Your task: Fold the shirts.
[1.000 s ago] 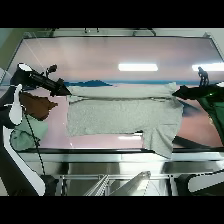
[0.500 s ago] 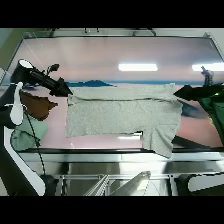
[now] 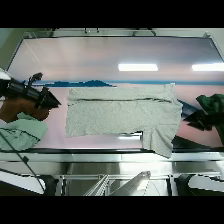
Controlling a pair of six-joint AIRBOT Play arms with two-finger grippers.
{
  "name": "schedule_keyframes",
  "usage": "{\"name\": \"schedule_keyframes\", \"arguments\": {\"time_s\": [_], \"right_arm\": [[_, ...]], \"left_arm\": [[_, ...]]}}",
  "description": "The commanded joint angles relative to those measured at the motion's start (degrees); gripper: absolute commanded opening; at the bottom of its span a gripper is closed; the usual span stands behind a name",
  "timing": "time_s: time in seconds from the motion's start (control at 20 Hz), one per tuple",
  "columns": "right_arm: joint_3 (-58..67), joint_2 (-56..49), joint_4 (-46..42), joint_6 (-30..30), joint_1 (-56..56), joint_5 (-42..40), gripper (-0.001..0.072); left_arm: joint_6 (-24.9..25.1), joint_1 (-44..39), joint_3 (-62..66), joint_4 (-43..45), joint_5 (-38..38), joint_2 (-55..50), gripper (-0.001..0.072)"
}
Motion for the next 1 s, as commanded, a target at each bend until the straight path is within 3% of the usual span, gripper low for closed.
{"name": "schedule_keyframes", "arguments": {"time_s": [0.0, 0.15, 0.4, 0.65, 0.95], "right_arm": [[-7.1, 0.2, 4.9, -3.3, 0.1, -4.5, 0.0457], [-7.1, -2.4, 10.7, -6.1, 3.6, -5.3, 0.0457], [-7.1, -5.3, 11.2, -6.0, 6.9, -4.1, 0.0457], [-7.3, -5.2, -0.1, 2.6, 3.8, 3.5, 0.0457], [-12.9, -1.9, -0.6, 6.0, -3.7, 2.6, 0.0457]], "left_arm": [[2.9, 3.1, -14.7, 0.0, 4.1, 8.2, 0.0255], [3.7, 5.0, -22.0, 0.5, 6.8, 13.6, 0.0254], [3.5, 7.5, -33.4, 0.5, 15.5, 20.7, 0.0255], [3.9, 6.8, -39.1, 0.4, 20.6, 21.8, 0.0254], [4.4, 6.8, -39.3, -0.1, 21.6, 21.8, 0.0254]]}}
